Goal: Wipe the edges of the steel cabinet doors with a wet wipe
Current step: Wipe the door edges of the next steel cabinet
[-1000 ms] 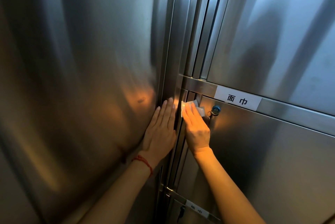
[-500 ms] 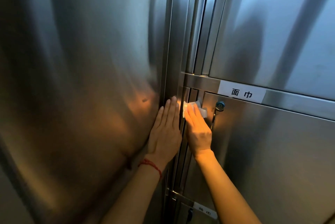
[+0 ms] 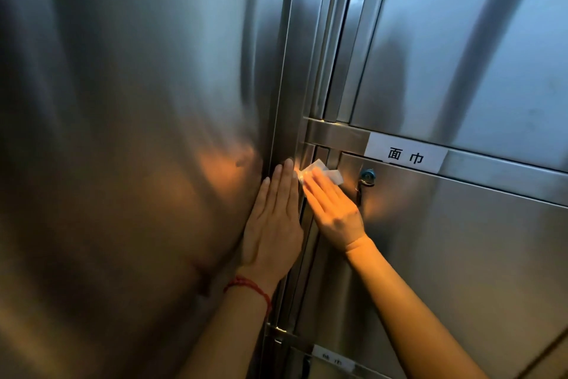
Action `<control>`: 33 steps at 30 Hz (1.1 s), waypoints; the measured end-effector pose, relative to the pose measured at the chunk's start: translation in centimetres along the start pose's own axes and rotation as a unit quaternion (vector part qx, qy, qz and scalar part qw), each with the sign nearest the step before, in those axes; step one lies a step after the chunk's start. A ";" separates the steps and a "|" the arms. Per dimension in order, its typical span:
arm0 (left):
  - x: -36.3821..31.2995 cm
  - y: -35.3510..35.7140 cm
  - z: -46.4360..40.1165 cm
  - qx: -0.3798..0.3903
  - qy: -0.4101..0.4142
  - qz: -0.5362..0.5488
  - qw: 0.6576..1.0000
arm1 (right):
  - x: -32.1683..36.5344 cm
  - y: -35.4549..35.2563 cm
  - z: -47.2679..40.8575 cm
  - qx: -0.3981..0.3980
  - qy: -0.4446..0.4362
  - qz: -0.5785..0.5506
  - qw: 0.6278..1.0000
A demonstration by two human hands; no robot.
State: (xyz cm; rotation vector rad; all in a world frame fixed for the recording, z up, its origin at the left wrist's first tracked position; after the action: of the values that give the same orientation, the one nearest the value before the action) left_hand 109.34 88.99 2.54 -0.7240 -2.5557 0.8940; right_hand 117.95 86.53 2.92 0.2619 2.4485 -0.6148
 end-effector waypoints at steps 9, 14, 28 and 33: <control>0.2 0.0 0.0 0.000 -0.004 -0.002 1.000 | -0.2 0.2 0.9 0.108 -0.116 0.024 0.987; 0.2 0.1 -0.1 -0.003 -0.003 0.002 1.000 | -0.5 0.5 1.3 0.137 -0.123 0.016 0.983; 0.2 0.4 0.2 -0.011 0.009 0.006 1.000 | -0.2 0.5 1.8 0.176 -0.184 0.002 0.967; 0.2 0.3 0.3 -0.012 0.008 0.023 1.000 | -1.3 0.3 1.1 0.172 -0.171 -0.013 0.970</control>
State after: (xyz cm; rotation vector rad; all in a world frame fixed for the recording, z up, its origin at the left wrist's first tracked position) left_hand 109.09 89.16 2.13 -0.7975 -2.5493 0.8714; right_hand 119.59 86.18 2.80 0.2382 2.0109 -1.0100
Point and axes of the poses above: each hand's wrist, its own z-axis away from the middle knuckle, its own y-axis out of the palm, x = y × z, the point moved 7 cm from there along -z, towards the middle knuckle, and after that the axes turned 4 degrees about -y, right-handed, at the moved point
